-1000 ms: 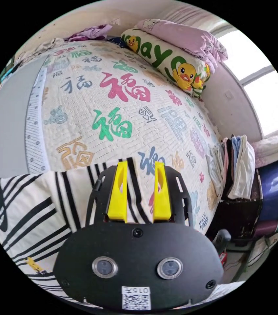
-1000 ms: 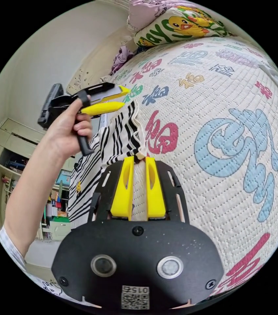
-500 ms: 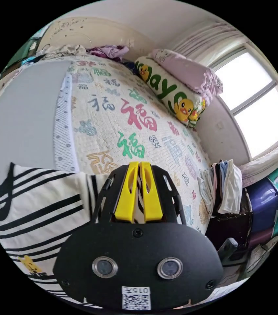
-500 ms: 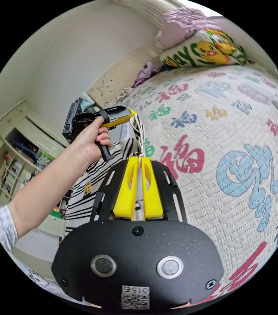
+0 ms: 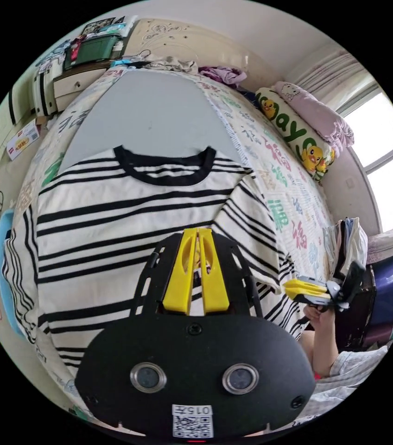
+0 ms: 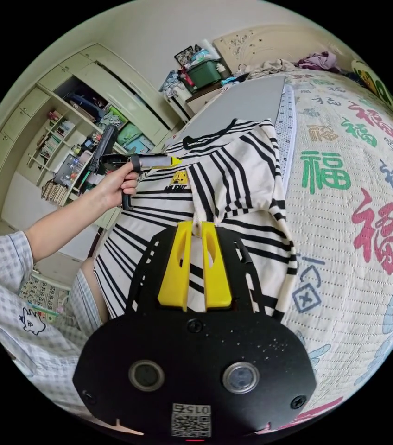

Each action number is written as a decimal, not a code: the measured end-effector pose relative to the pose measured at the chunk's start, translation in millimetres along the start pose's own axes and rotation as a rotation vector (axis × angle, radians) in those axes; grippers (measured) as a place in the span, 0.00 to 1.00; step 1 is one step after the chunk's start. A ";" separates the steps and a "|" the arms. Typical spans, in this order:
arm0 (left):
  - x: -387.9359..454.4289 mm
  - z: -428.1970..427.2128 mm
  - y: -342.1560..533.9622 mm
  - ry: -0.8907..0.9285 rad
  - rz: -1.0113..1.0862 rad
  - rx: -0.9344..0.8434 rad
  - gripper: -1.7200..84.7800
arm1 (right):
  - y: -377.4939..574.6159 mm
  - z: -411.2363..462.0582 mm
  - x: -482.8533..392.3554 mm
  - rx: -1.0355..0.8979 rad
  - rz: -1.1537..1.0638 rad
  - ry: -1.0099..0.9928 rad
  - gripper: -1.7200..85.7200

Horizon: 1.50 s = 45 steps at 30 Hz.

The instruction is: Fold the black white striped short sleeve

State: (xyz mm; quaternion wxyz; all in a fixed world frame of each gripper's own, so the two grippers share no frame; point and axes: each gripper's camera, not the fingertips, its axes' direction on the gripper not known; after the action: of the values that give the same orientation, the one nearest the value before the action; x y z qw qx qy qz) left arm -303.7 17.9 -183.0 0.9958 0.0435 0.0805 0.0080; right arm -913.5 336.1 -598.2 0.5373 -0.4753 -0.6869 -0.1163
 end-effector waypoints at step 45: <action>160.0 31.2 122.1 -0.064 0.494 -0.115 0.09 | -3.9 -256.4 47.6 0.032 0.257 0.181 0.02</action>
State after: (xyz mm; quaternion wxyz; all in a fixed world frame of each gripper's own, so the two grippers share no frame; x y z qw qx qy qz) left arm -141.8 140.5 -167.2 0.9665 0.0052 0.0354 0.2543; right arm -754.2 187.3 -454.9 0.6149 -0.5383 -0.5710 -0.0778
